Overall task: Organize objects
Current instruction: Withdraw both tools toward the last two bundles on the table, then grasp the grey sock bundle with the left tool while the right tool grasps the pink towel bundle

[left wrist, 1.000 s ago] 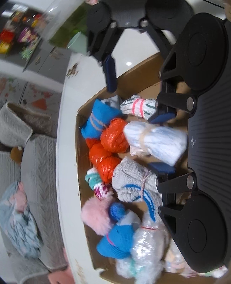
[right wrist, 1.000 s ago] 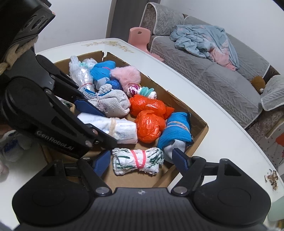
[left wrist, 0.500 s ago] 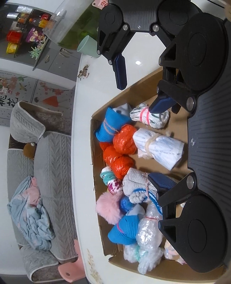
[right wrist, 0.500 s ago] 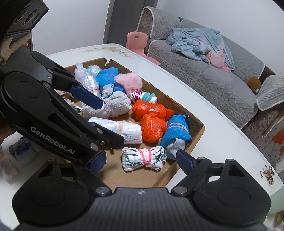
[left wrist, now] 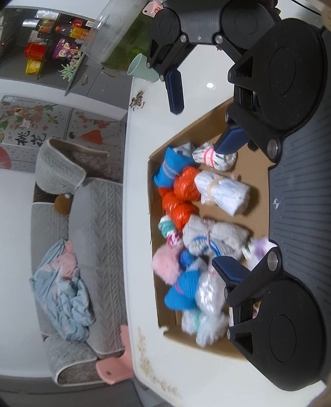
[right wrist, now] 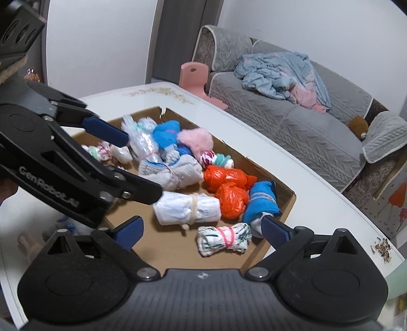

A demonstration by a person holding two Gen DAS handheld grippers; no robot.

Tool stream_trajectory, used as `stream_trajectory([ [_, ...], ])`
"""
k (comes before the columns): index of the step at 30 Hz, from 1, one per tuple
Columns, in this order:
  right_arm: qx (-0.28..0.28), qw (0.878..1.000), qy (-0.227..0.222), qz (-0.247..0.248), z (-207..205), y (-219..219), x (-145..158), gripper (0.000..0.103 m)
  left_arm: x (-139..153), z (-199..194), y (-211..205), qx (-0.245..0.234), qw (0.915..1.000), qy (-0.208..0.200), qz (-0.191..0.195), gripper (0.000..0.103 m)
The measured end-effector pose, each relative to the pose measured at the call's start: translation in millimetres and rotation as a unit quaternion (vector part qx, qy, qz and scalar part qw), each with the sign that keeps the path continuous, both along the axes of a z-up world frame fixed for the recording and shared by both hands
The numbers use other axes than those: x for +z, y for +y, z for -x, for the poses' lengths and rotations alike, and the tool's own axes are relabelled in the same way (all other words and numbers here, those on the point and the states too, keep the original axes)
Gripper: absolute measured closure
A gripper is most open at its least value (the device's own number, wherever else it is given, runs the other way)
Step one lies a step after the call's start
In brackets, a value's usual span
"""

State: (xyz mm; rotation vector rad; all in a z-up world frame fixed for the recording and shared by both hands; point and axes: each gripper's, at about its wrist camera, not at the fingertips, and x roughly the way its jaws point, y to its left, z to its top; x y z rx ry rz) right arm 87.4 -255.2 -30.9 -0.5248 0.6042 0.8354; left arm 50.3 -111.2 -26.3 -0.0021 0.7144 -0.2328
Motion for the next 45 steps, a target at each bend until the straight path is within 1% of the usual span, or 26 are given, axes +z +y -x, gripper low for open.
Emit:
stream_trajectory([
  [3, -0.004, 1.0, -0.002, -0.01, 10, 1, 4, 0.001, 5, 16, 15, 0.008, 0.9999, -0.011, 0.002, 0.01],
  [8, -0.022, 0.999, -0.007, -0.028, 32, 0, 9, 0.001, 10, 47, 47, 0.033, 0.999, -0.03, -0.003, 0.005],
  [13, -0.023, 0.998, 0.002, -0.06, 60, 1, 10, 0.001, 5, 73, 79, 0.051, 0.9983, -0.028, 0.004, 0.004],
  [15, -0.025, 0.997, 0.006, -0.071, 72, 3, 9, 0.001, 0, 82, 88, 0.065, 0.9976, -0.024, 0.007, 0.004],
  [17, -0.037, 0.996, 0.014, -0.079, 87, 7, 4, 0.001, -5, 92, 99, 0.076, 0.9967, -0.023, 0.017, 0.004],
  [19, -0.05, 0.995, 0.024, -0.088, 103, 12, -4, 0.001, -11, 103, 110, 0.094, 0.9952, -0.023, 0.016, 0.003],
  [22, -0.074, 0.99, 0.062, -0.105, 123, 23, -20, 0.001, -19, 112, 123, 0.113, 0.9933, -0.019, 0.016, 0.003],
  [25, -0.086, 0.988, 0.07, -0.103, 143, 39, -37, 0.001, -24, 122, 135, 0.125, 0.9919, -0.014, 0.018, 0.002],
  [29, -0.107, 0.984, 0.085, -0.112, 152, 52, -53, 0.001, -31, 138, 143, 0.131, 0.9911, -0.021, 0.01, 0.002],
  [32, -0.128, 0.982, 0.083, -0.114, 150, 57, -60, 0.001, -34, 147, 143, 0.125, 0.9916, -0.034, 0.004, 0.002],
  [33, -0.136, 0.98, 0.089, -0.117, 148, 56, -62, 0.003, -35, 149, 143, 0.12, 0.9919, -0.04, 0.002, 0.002],
  [34, -0.14, 0.979, 0.093, -0.119, 147, 55, -63, 0.011, -35, 151, 142, 0.116, 0.9923, -0.045, -0.001, 0.002],
  [35, -0.142, 0.978, 0.093, -0.118, 149, 53, -66, 0.017, -36, 151, 140, 0.109, 0.9928, -0.049, -0.004, 0.001],
  [36, -0.143, 0.979, 0.093, -0.114, 150, 52, -67, 0.029, -36, 151, 139, 0.1, 0.9937, -0.052, -0.005, 0.001],
  [37, -0.14, 0.979, 0.094, -0.114, 150, 50, -68, 0.04, -37, 150, 137, 0.09, 0.9945, -0.054, -0.005, 0.001],
  [39, -0.132, 0.98, 0.091, -0.118, 150, 44, -68, 0.042, -38, 145, 131, 0.066, 0.9963, -0.056, -0.004, 0.001],
  [43, -0.128, 0.981, 0.081, -0.12, 158, 25, -69, 0.043, -41, 133, 107, 0.025, 0.9982, -0.054, -0.004, 0.001],
  [45, -0.128, 0.982, 0.073, -0.119, 159, 15, -69, 0.043, -43, 125, 92, 0.013, 0.9984, -0.055, -0.008, 0.001],
])
